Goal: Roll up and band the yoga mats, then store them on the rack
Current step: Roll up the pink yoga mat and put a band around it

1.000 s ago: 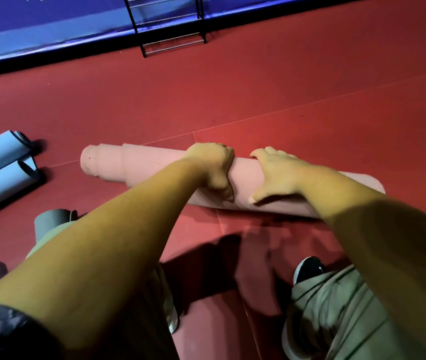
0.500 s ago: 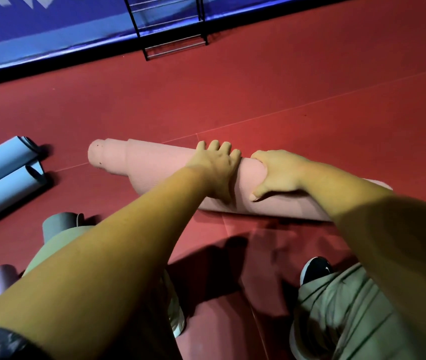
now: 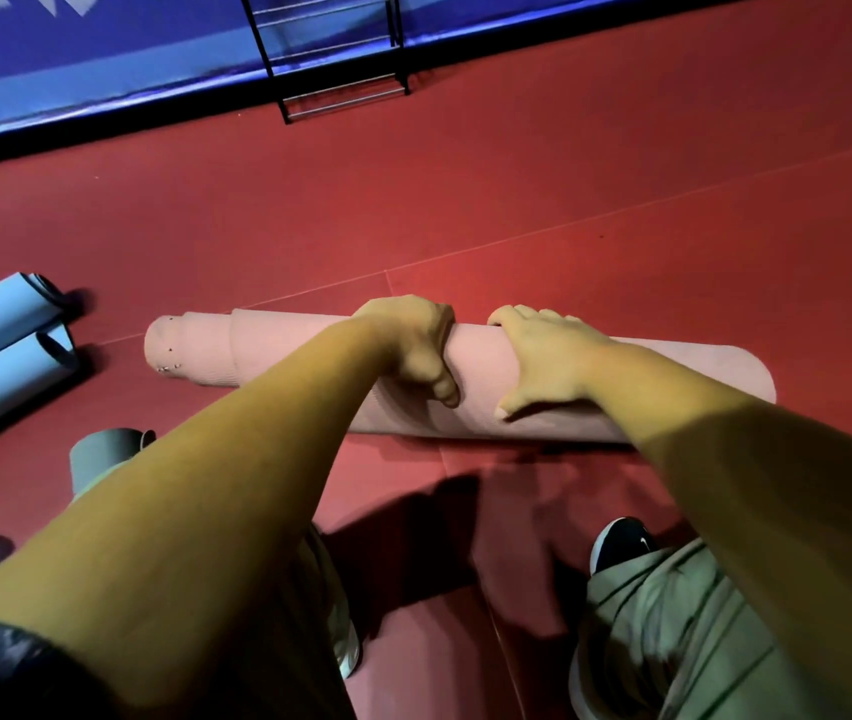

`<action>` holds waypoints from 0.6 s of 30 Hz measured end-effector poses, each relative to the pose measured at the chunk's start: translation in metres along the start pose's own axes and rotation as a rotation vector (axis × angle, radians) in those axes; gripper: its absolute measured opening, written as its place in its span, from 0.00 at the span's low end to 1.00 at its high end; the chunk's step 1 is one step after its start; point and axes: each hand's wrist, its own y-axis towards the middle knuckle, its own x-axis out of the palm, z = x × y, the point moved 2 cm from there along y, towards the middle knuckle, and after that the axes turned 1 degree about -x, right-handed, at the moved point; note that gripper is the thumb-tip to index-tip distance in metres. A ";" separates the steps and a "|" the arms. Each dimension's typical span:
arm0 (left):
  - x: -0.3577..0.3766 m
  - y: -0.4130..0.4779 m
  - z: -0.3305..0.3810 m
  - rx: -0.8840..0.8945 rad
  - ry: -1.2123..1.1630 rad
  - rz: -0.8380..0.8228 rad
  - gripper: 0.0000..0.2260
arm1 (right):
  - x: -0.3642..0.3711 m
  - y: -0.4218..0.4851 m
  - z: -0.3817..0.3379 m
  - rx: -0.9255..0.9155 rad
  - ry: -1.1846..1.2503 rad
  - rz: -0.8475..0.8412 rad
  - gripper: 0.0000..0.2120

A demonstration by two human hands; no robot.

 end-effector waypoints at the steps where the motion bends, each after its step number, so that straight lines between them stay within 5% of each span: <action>1: 0.000 0.000 0.001 0.004 0.003 -0.006 0.38 | -0.001 0.000 0.000 0.001 0.007 0.004 0.56; 12: 0.010 -0.007 0.016 0.083 0.290 0.076 0.55 | -0.010 0.005 0.004 0.013 0.158 -0.050 0.45; 18: 0.006 -0.002 0.011 0.059 0.144 0.099 0.48 | -0.010 0.004 0.002 0.008 0.189 -0.067 0.46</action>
